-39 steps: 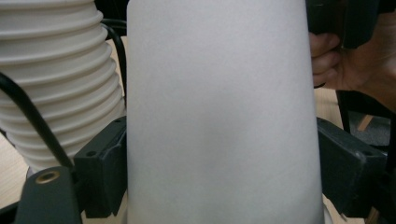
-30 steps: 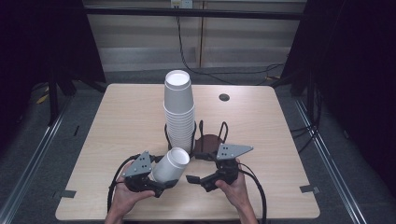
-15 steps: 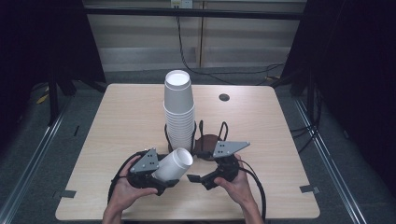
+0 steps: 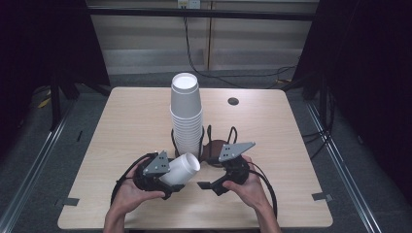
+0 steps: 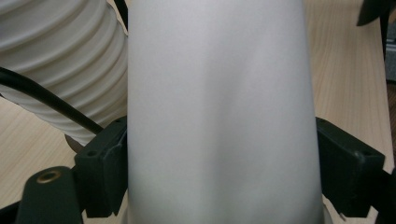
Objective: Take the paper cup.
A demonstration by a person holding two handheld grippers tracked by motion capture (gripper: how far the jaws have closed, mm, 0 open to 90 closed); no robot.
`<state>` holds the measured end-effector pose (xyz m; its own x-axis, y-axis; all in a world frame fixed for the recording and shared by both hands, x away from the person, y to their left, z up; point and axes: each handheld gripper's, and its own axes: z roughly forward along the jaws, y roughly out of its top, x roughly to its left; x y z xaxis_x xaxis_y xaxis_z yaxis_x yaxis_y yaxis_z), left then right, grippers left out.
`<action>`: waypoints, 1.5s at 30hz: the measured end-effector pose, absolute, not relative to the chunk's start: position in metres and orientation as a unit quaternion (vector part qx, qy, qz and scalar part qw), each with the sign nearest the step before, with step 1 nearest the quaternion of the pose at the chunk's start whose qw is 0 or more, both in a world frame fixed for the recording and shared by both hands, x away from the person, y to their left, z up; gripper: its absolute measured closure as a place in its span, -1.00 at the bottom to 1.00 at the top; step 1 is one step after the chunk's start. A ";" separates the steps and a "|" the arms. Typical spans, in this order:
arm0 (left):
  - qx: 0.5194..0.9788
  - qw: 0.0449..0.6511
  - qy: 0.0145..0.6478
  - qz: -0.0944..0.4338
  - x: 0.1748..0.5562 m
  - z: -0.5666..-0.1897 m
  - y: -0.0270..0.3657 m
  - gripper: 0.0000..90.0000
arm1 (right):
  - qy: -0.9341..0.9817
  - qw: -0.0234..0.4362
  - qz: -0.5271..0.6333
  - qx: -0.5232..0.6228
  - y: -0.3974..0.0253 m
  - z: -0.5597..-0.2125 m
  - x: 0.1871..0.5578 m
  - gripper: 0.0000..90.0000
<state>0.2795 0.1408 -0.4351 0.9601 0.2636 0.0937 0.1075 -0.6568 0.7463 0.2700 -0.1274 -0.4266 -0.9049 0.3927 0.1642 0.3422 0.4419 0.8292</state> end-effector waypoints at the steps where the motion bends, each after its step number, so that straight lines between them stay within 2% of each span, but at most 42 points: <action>1: 0.908 0.394 0.099 0.098 0.280 -0.434 0.140 -0.64 | 0.854 0.029 0.473 0.215 -0.127 -0.426 0.271 -0.70; 15: 0.933 0.341 0.063 0.100 0.277 -0.431 0.127 -0.64 | 0.901 0.013 0.389 0.191 -0.118 -0.423 0.277 -0.70; 24: 0.947 0.309 0.033 0.083 0.273 -0.437 0.116 -0.63 | 0.924 -0.019 0.344 0.165 -0.115 -0.426 0.281 -0.69; 35: 0.954 0.292 0.020 0.069 0.269 -0.440 0.112 -0.63 | 0.935 -0.029 0.322 0.148 -0.106 -0.427 0.284 -0.69; 45: 0.957 0.282 0.005 0.061 0.265 -0.442 0.105 -0.63 | 0.950 -0.064 0.279 0.128 -0.096 -0.429 0.286 -0.66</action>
<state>0.2650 0.1046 -0.4418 0.9925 0.0431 0.1142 -0.0257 -0.8410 0.5404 0.2860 -0.0959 -0.4289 -0.9591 0.2077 0.1922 0.2787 0.8112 0.5141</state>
